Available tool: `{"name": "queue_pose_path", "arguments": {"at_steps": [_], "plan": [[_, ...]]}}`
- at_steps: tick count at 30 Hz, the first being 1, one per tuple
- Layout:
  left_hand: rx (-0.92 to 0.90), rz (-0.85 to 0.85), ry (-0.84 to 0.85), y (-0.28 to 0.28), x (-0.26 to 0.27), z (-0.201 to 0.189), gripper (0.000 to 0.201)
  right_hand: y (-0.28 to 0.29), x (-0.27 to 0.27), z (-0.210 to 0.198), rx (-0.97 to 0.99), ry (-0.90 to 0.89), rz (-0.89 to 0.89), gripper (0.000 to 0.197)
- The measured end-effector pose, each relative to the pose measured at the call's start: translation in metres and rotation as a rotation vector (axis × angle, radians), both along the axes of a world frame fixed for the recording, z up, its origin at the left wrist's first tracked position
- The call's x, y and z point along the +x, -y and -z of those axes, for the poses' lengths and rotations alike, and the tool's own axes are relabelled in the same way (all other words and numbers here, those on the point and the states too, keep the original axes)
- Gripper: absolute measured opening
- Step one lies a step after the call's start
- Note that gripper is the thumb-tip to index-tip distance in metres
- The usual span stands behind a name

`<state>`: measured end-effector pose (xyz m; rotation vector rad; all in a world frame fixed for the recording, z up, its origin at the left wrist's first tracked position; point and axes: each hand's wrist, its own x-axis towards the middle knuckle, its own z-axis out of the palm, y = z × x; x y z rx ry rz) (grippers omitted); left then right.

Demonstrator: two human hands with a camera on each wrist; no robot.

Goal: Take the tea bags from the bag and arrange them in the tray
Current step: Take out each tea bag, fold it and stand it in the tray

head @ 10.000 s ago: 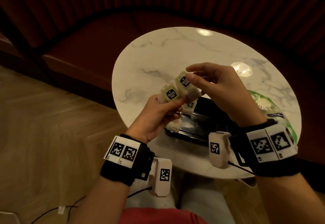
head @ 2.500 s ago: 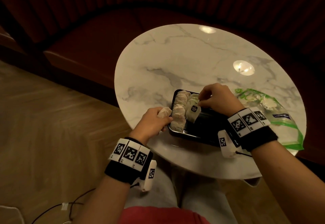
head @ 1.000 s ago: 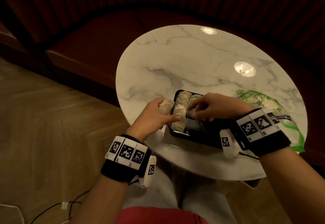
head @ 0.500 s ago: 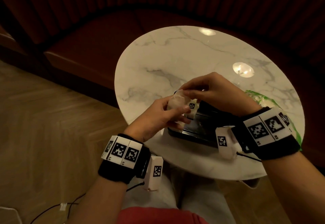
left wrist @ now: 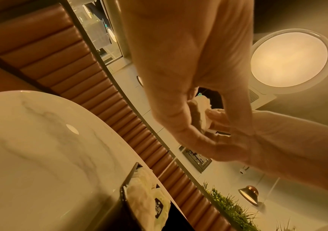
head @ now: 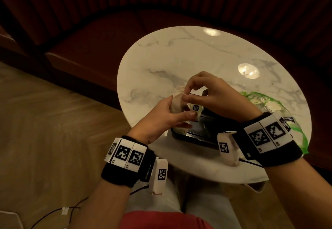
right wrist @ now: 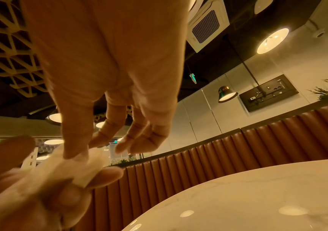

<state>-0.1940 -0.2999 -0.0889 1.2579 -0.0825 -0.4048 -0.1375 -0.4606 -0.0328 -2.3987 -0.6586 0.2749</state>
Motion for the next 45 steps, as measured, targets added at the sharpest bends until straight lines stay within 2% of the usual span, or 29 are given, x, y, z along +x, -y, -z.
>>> {"name": "queue_pose_path", "arguments": {"at_steps": [3, 5, 9, 13, 18, 22, 26, 29, 32, 34, 36, 41, 45], "plan": [[-0.020, -0.047, -0.018, -0.002, 0.001, 0.004, 0.043, 0.007, 0.000, -0.008, 0.040, -0.014, 0.042, 0.007], [-0.025, -0.099, -0.042, -0.002, 0.002, 0.006, 0.046, 0.012, 0.000, -0.016, 0.105, -0.062, 0.065, 0.009], [-0.037, -0.170, -0.039, -0.001, 0.006, 0.008, 0.033, 0.019, 0.000, -0.023, 0.182, -0.101, 0.071, 0.010], [-0.042, -0.210, -0.036, 0.001, 0.007, 0.007, 0.022, 0.019, 0.001, -0.024, 0.173, -0.102, 0.072, 0.012], [-0.023, -0.212, -0.021, 0.003, 0.007, 0.009, 0.016, 0.018, 0.000, -0.026, 0.151, -0.083, 0.083, 0.015], [-0.007, -0.196, -0.002, 0.004, 0.006, 0.006, 0.021, 0.018, 0.000, -0.025, 0.132, -0.075, 0.094, 0.014], [0.005, -0.220, -0.009, 0.004, 0.008, 0.007, 0.015, 0.018, -0.001, -0.025, 0.178, -0.072, 0.134, 0.013], [0.005, -0.256, -0.021, 0.003, 0.009, 0.010, 0.014, 0.017, -0.004, -0.028, 0.218, -0.097, 0.117, 0.020], [-0.023, -0.210, -0.008, 0.004, 0.008, 0.005, 0.030, 0.018, -0.001, -0.026, 0.240, -0.057, 0.157, 0.025], [-0.032, -0.201, 0.016, 0.005, 0.007, 0.003, 0.047, 0.017, -0.001, -0.026, 0.244, -0.047, 0.166, 0.021], [-0.032, -0.225, 0.026, 0.004, 0.007, 0.003, 0.054, 0.016, -0.001, -0.028, 0.275, -0.078, 0.137, 0.014], [0.052, -0.160, 0.038, 0.006, 0.004, 0.000, 0.033, 0.017, -0.002, -0.029, 0.274, -0.069, 0.161, 0.013], [0.085, -0.300, 0.115, 0.013, 0.003, -0.006, 0.050, 0.015, 0.000, -0.026, 0.310, -0.103, 0.238, 0.006]]}}
